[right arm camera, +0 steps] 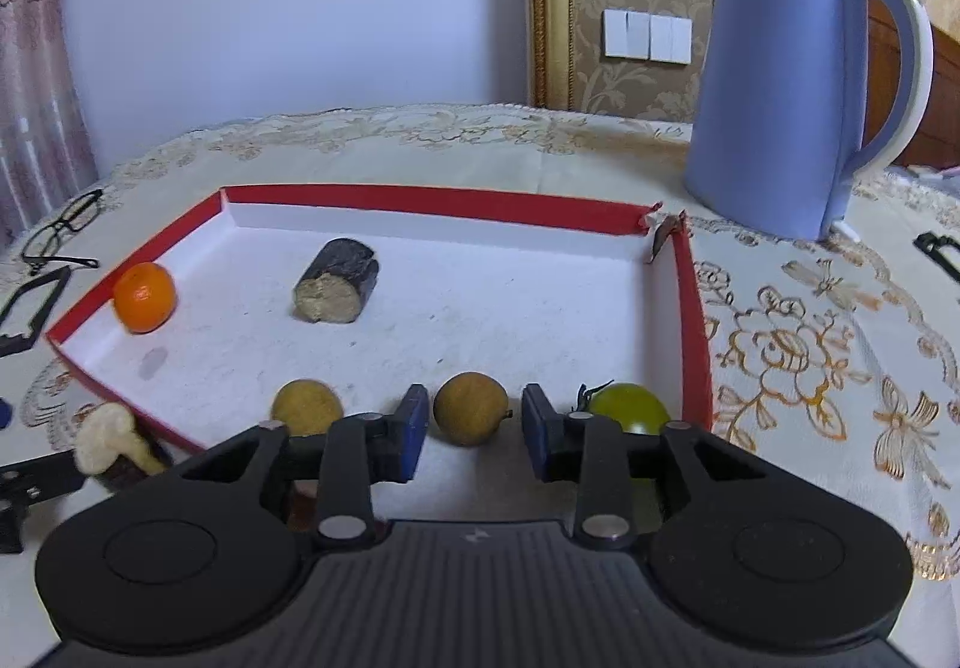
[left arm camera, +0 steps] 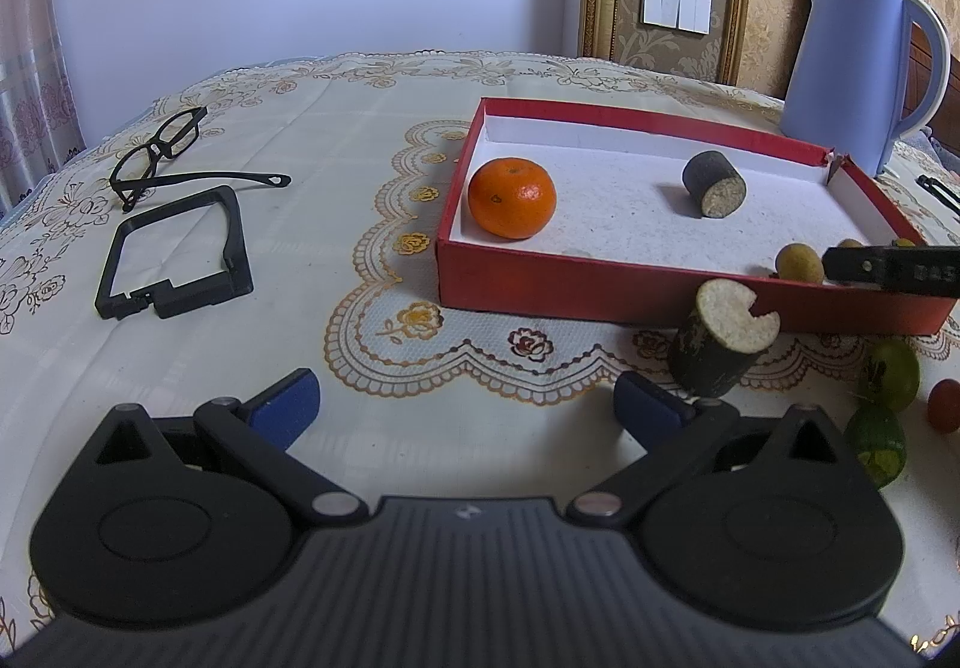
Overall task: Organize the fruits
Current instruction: 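Carry the brown fruit into the red tray and open the right gripper, then reach the left gripper to the second eggplant chunk and grasp it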
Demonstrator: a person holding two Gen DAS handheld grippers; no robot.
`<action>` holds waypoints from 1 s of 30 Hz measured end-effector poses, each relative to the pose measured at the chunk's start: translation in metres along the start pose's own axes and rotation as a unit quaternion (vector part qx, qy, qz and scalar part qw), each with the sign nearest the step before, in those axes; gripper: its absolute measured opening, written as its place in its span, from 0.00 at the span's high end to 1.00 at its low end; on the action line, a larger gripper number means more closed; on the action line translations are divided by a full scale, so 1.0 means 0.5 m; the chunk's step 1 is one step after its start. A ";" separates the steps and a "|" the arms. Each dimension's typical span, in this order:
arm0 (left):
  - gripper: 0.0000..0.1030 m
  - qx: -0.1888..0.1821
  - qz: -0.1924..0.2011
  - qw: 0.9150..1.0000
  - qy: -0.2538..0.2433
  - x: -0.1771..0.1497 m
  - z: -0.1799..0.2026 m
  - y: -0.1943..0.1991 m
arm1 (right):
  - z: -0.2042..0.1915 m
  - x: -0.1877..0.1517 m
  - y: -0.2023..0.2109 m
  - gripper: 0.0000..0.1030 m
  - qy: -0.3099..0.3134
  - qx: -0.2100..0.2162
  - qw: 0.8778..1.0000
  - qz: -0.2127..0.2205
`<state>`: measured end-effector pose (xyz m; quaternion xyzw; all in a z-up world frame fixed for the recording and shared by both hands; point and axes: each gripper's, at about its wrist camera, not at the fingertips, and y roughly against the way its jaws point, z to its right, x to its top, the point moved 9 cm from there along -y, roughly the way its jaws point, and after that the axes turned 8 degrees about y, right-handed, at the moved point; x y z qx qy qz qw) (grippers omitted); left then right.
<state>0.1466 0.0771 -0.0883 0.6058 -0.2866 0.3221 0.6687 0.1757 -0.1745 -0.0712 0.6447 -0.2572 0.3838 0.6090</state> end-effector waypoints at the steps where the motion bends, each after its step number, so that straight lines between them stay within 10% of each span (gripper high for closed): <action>1: 0.00 0.000 0.000 1.000 0.000 0.000 0.000 0.000 | -0.002 -0.002 0.008 0.59 -0.003 0.005 1.000 0.003; 10: 0.00 0.000 0.000 1.000 0.000 0.000 0.000 0.000 | -0.003 -0.019 0.107 0.39 -0.004 -0.002 0.999 0.054; 16: 0.00 0.000 0.000 1.000 0.000 0.000 -0.001 0.000 | 0.083 -0.055 0.200 0.16 -0.019 -0.110 0.988 0.108; 21: 0.00 0.000 0.000 1.000 0.000 0.000 0.000 0.000 | 0.181 -0.104 0.192 0.16 -0.053 -0.183 0.980 0.060; 30: 0.00 0.000 0.000 1.000 0.000 0.000 0.002 0.001 | 0.224 -0.145 0.148 0.13 -0.111 -0.160 0.981 -0.012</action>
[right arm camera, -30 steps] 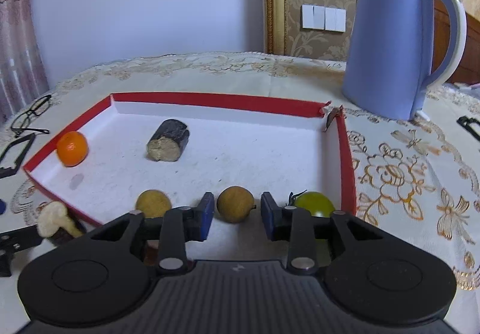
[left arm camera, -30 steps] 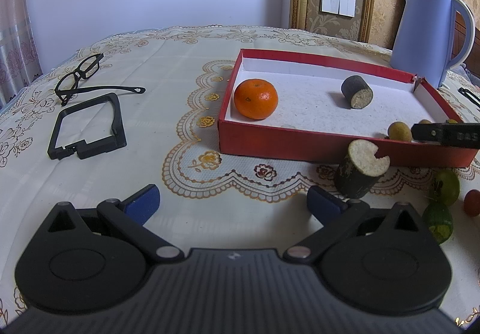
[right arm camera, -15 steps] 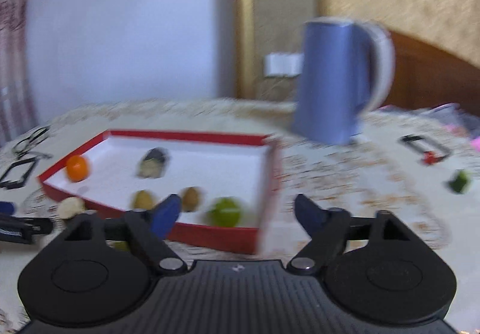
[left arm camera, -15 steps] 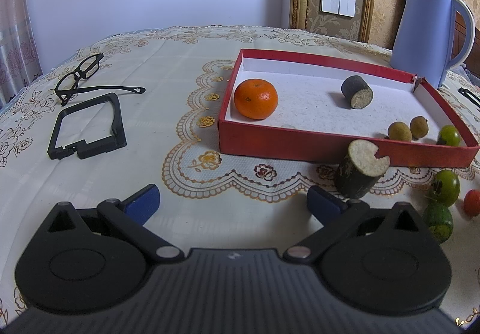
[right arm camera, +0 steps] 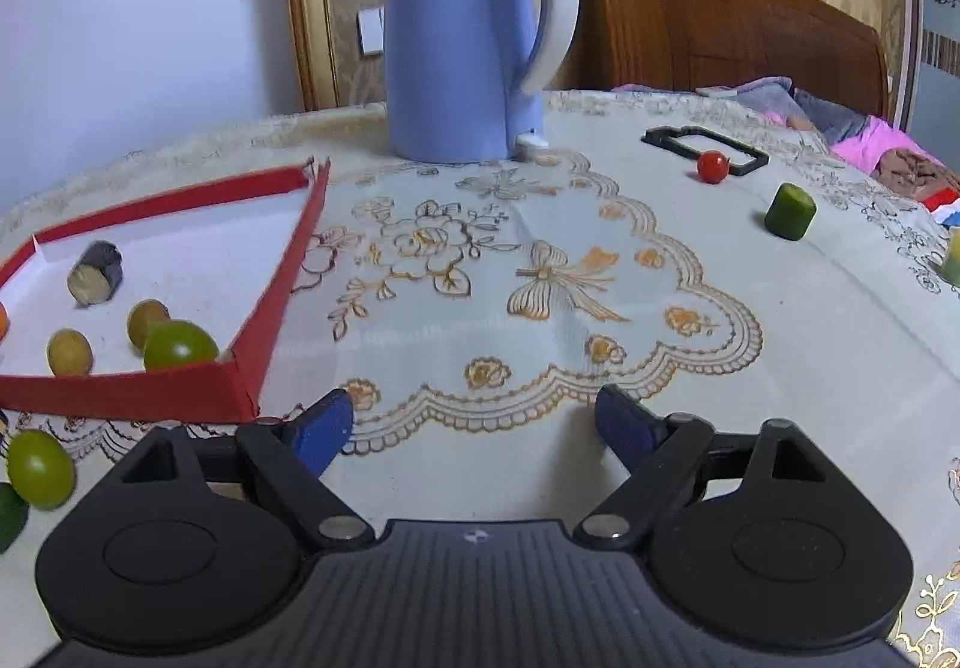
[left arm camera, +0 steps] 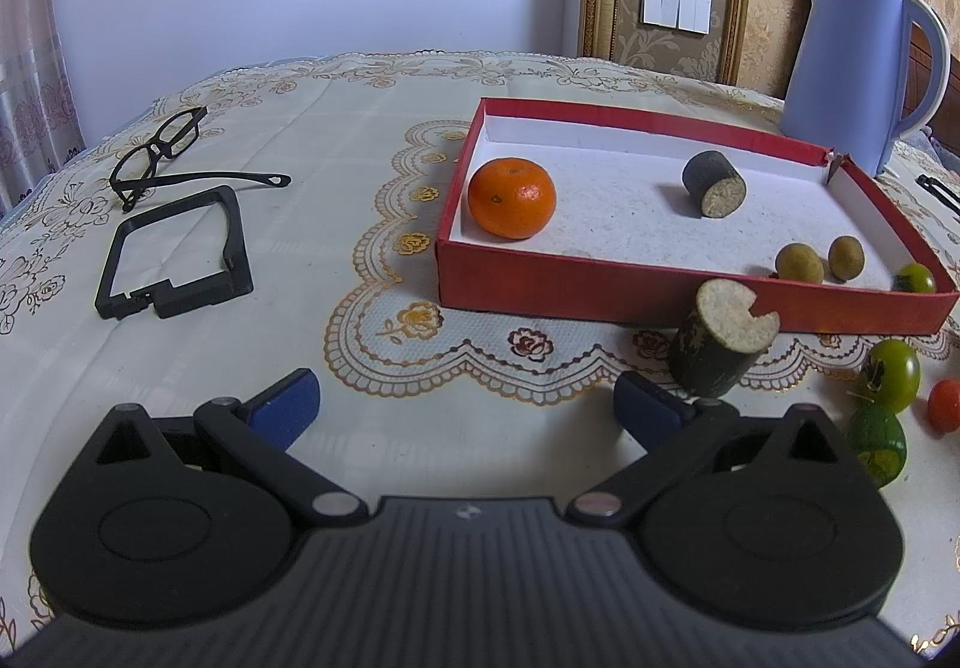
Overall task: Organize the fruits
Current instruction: 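Reach the left gripper to the second eggplant chunk and grasp it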
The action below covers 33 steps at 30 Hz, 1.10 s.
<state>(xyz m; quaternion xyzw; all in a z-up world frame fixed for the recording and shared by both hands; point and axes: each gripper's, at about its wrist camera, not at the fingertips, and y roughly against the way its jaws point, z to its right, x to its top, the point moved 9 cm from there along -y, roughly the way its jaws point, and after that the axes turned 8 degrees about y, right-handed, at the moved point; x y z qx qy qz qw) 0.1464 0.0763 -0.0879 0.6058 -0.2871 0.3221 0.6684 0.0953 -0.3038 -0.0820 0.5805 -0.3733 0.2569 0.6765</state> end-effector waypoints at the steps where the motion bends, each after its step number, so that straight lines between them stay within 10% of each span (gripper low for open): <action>1: 0.00 0.000 0.001 1.000 0.000 0.000 -0.001 0.000 | -0.001 -0.001 0.001 0.10 -0.001 0.000 1.000 0.000; 13: 0.00 -0.085 0.024 0.996 0.017 0.014 0.086 0.048 | 0.006 -0.004 0.000 0.06 -0.020 0.023 1.000 0.005; 25: 0.00 -0.043 0.024 0.998 -0.044 0.008 0.146 0.010 | 0.009 -0.003 0.004 0.06 -0.029 0.029 0.999 0.008; 33: 0.30 -0.062 0.011 0.997 -0.037 0.000 0.143 -0.005 | 0.009 -0.003 0.004 0.06 -0.029 0.030 0.999 0.009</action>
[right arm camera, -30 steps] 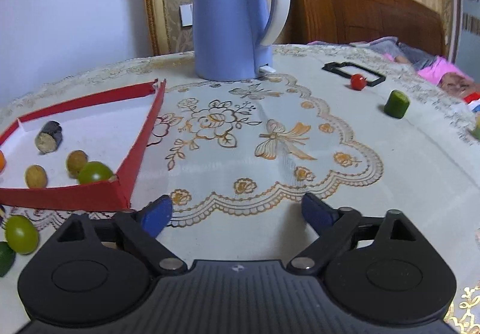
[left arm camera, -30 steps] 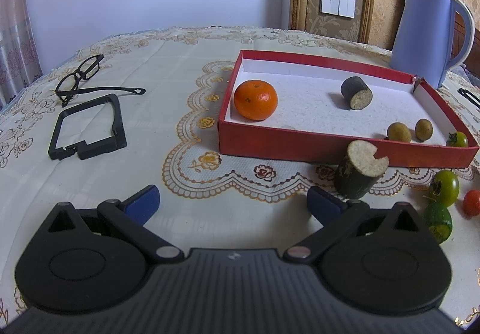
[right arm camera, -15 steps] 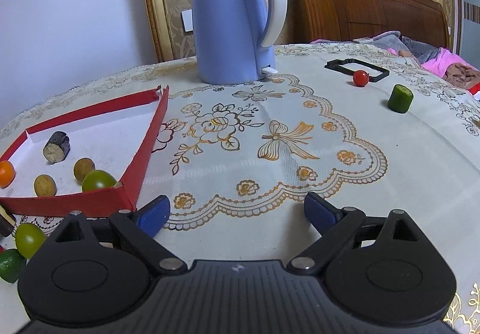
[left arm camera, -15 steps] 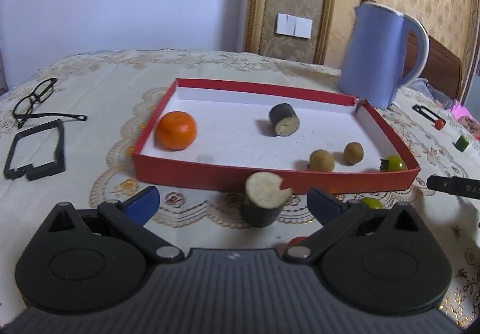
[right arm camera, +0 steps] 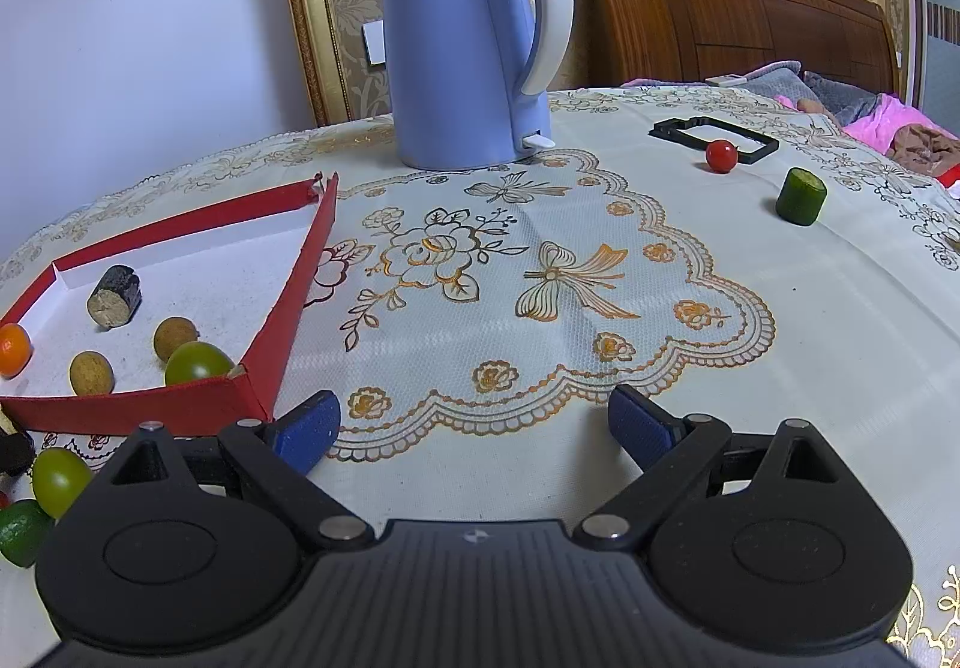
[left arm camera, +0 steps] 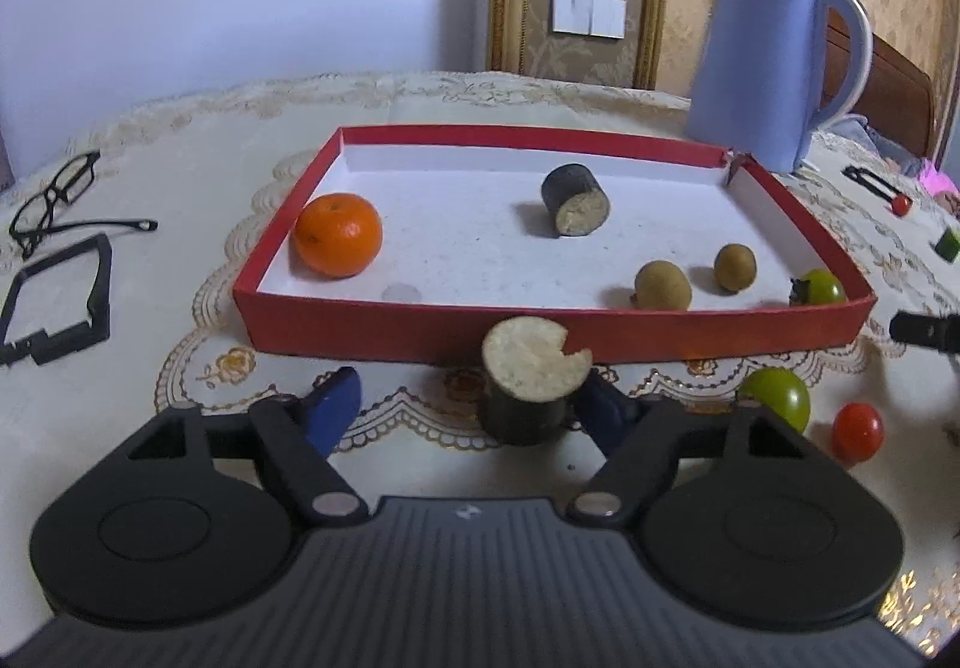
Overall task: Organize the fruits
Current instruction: 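Reach the left gripper to the second eggplant chunk and grasp it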
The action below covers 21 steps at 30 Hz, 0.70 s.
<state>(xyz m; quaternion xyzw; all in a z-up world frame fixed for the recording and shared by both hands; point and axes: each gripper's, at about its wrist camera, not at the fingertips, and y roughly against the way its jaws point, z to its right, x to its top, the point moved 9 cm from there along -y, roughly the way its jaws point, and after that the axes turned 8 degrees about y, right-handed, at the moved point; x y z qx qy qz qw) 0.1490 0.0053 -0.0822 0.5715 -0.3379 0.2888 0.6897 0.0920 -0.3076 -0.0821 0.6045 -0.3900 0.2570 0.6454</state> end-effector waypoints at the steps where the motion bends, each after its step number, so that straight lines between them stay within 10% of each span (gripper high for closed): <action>1: 0.36 0.001 0.004 1.000 -0.010 -0.002 0.005 0.001 | 0.000 0.000 0.000 0.06 0.000 0.000 1.000 0.000; 5: 0.68 -0.016 0.010 0.999 -0.036 -0.005 0.028 0.008 | 0.000 0.000 0.000 0.06 0.000 0.000 1.000 0.000; 21: 0.70 -0.026 0.028 0.999 -0.020 0.052 0.019 0.054 | -0.009 -0.001 -0.005 0.06 0.019 -0.015 1.000 -0.009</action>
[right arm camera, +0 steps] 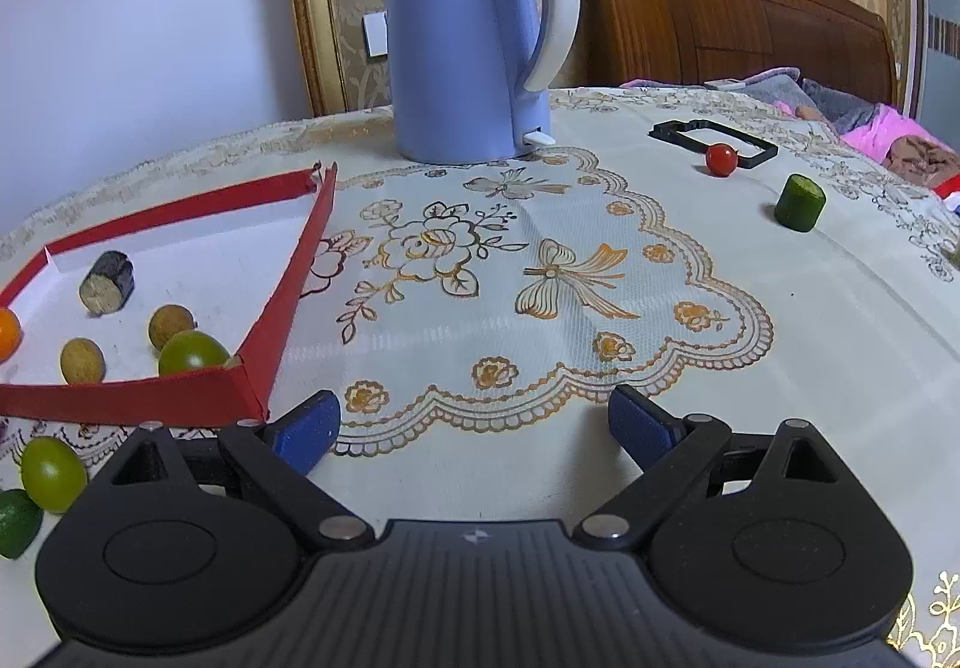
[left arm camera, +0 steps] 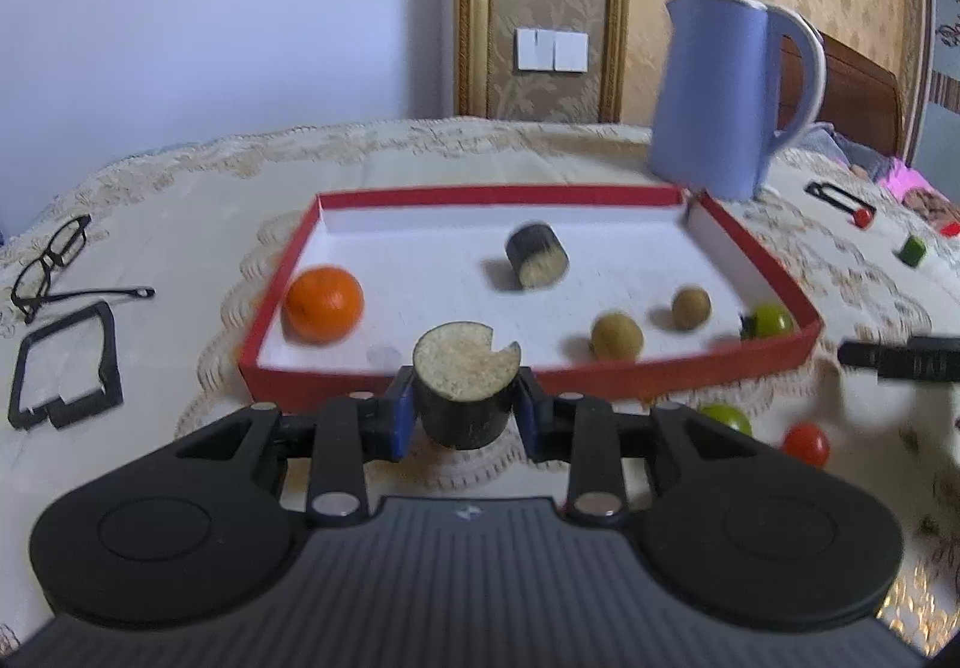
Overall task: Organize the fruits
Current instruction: 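Reach the left gripper to the second eggplant chunk and grasp it, then carry the eggplant chunk into the red tray and open the left gripper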
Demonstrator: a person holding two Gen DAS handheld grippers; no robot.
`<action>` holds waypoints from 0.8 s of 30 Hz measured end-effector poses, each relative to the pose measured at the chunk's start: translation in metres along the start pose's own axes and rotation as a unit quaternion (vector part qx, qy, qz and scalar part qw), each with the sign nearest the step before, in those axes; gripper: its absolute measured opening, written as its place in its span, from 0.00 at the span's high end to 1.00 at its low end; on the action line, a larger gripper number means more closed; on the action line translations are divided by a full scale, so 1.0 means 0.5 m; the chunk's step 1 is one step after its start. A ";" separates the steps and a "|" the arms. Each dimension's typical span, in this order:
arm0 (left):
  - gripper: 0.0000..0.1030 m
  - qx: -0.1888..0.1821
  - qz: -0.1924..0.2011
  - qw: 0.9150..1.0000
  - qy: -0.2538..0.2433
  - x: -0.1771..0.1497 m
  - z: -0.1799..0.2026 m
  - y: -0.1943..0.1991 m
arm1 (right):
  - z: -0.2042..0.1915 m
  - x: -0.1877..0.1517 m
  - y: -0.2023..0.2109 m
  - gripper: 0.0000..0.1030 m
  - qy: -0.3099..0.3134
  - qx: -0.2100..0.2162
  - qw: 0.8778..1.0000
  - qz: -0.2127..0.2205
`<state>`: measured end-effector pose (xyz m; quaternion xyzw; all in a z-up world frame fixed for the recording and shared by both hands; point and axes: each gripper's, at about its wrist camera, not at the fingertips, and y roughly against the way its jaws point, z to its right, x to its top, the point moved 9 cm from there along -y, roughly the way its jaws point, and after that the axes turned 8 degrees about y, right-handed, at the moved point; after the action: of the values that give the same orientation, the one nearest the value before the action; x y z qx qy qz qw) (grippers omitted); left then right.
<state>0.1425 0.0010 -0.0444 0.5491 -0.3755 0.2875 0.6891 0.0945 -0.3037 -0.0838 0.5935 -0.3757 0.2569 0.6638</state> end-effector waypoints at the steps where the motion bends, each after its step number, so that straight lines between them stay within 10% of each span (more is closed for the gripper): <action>1: 0.70 0.001 0.004 1.000 0.000 0.010 0.000 -0.002 | -0.002 0.000 -0.001 0.06 0.004 -0.003 1.000 -0.002; 24: 0.75 0.048 0.002 0.999 -0.008 0.066 -0.011 -0.112 | -0.002 -0.005 -0.008 0.00 0.020 -0.030 0.999 -0.017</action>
<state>0.2072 -0.0069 -0.0481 0.5832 -0.3683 0.3023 0.6579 0.0966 -0.3031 -0.0883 0.5744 -0.3599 0.2463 0.6927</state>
